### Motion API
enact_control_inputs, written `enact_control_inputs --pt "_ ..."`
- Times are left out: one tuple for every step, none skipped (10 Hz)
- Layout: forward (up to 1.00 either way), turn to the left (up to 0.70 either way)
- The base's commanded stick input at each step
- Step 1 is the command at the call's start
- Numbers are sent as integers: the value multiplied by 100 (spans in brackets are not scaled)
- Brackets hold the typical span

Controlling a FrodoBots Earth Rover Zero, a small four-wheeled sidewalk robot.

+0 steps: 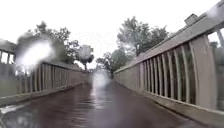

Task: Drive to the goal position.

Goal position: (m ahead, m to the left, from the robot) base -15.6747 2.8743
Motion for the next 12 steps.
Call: enact_control_inputs --pt "0 0" --pt "0 -54" --pt "0 -70" --pt "0 -70" --pt "0 -70" --pt "0 -70" --pt "0 -70" --pt "0 -70" --pt "0 -70" --pt "0 -70" --pt "0 -70" --pt "0 -70"
